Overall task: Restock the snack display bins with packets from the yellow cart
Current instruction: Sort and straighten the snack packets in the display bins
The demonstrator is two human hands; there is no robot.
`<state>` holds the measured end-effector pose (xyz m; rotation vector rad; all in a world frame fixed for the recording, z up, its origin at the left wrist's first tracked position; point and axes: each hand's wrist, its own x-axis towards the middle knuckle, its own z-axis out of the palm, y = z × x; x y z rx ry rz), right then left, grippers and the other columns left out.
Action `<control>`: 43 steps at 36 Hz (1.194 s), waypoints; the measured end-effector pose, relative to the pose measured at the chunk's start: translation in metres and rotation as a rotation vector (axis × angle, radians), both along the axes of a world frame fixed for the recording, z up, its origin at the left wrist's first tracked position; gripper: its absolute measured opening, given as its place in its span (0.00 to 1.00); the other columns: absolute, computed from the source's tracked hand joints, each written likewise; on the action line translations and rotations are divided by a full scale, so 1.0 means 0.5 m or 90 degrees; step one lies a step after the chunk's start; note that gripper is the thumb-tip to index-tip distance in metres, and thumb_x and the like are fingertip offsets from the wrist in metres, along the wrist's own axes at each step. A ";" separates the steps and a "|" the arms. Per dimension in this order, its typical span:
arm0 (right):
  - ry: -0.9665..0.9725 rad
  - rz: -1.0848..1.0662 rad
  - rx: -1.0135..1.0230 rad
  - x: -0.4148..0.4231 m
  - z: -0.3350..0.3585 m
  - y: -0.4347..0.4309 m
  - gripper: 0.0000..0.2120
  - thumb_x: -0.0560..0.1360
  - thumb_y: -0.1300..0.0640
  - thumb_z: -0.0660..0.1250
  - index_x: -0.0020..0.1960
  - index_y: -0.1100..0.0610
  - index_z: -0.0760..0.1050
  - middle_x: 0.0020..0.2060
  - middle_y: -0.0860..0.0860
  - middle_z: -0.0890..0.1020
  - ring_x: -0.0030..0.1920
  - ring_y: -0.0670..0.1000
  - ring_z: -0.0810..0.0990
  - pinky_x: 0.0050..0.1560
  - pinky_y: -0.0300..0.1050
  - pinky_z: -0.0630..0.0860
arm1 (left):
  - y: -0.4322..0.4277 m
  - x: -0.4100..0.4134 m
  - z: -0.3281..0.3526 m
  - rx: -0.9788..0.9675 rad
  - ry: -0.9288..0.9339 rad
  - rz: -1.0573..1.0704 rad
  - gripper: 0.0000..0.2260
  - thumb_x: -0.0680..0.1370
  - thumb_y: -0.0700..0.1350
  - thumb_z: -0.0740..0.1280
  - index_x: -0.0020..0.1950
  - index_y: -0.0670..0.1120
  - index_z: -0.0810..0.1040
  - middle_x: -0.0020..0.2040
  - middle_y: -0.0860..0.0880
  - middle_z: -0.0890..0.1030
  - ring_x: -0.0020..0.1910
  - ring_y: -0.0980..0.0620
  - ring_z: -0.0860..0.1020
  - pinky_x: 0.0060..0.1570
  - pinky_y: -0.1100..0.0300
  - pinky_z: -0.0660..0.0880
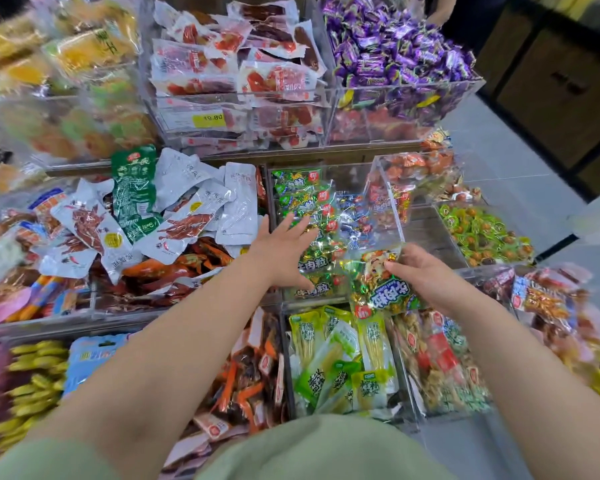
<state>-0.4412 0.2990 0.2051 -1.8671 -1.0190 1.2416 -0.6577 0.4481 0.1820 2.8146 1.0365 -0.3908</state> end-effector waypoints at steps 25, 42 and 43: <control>-0.839 0.592 0.029 -0.148 0.041 0.096 0.24 0.74 0.63 0.61 0.66 0.42 0.71 0.53 0.49 0.78 0.52 0.54 0.79 0.35 0.44 0.72 | 0.030 -0.014 -0.025 -0.053 -0.052 0.018 0.39 0.72 0.68 0.64 0.78 0.60 0.51 0.80 0.55 0.45 0.78 0.49 0.45 0.73 0.38 0.42; -0.857 0.456 0.104 -0.119 0.120 0.091 0.16 0.73 0.62 0.63 0.60 0.52 0.67 0.43 0.53 0.78 0.45 0.57 0.77 0.33 0.45 0.69 | 0.037 -0.013 -0.031 -0.107 -0.091 0.035 0.38 0.72 0.68 0.65 0.78 0.60 0.54 0.79 0.56 0.47 0.78 0.52 0.44 0.72 0.39 0.43; -0.860 0.458 0.109 -0.121 0.121 0.094 0.16 0.73 0.63 0.63 0.59 0.53 0.68 0.43 0.53 0.78 0.45 0.57 0.76 0.33 0.45 0.69 | 0.038 -0.014 -0.030 -0.115 -0.090 0.035 0.38 0.72 0.68 0.65 0.78 0.60 0.54 0.79 0.56 0.46 0.78 0.52 0.44 0.72 0.39 0.42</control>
